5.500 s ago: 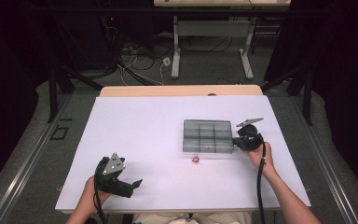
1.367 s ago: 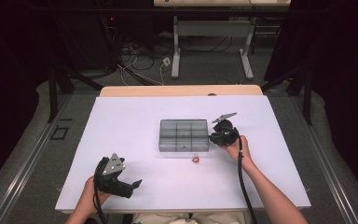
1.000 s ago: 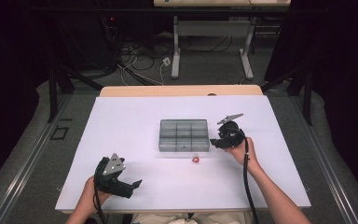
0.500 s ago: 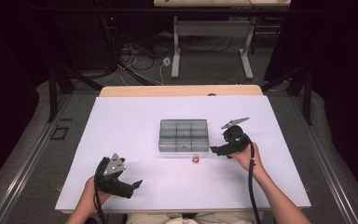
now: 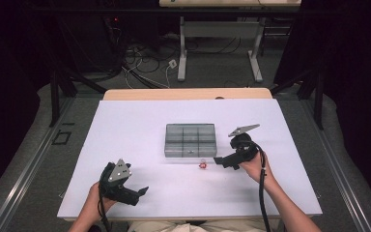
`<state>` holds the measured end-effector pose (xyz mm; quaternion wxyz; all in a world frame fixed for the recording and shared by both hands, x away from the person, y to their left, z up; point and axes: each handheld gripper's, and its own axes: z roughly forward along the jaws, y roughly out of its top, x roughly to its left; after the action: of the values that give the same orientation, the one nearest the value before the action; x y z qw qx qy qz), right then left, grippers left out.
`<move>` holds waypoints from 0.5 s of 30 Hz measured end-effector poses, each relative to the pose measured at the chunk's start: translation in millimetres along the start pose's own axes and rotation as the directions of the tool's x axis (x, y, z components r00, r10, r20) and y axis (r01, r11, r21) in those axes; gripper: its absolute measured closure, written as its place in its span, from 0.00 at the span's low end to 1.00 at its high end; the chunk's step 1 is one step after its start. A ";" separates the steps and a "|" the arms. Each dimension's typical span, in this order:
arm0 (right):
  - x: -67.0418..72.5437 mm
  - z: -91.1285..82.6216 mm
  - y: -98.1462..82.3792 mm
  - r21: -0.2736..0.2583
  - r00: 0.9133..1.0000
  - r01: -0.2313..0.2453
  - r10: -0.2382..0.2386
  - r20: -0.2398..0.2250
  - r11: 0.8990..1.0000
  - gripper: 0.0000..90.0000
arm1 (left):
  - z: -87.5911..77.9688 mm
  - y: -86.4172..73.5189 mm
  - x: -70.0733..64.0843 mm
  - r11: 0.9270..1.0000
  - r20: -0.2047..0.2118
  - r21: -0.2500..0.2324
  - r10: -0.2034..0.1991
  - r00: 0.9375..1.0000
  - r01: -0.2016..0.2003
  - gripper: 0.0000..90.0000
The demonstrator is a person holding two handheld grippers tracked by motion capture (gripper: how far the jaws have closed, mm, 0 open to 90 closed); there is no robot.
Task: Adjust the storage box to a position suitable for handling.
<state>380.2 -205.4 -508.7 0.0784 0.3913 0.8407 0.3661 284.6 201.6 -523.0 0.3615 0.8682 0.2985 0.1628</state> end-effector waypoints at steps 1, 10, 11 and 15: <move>1.9 0.4 0.6 -0.006 1.000 0.009 -0.009 -0.003 1.000 0.00 | -0.3 0.2 0.2 1.000 0.004 0.007 0.000 1.000 0.000 0.00; 17.5 2.4 3.2 -0.029 0.997 0.045 -0.047 -0.058 0.999 0.00 | 1.4 1.8 0.8 1.000 0.004 0.010 0.004 1.000 -0.004 0.00; 17.5 2.4 3.2 -0.029 0.997 0.045 -0.047 -0.058 0.999 0.00 | 1.4 1.8 0.8 1.000 0.004 0.010 0.004 1.000 -0.004 0.00; 20.2 1.6 3.2 -0.034 0.996 0.046 -0.048 -0.077 0.998 0.00 | 2.7 3.1 1.4 1.000 0.013 0.006 0.009 1.000 -0.009 0.00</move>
<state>368.9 -188.6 -504.6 0.0603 0.3556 0.8460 0.3926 288.3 199.3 -522.5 0.3598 0.8718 0.2926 0.1580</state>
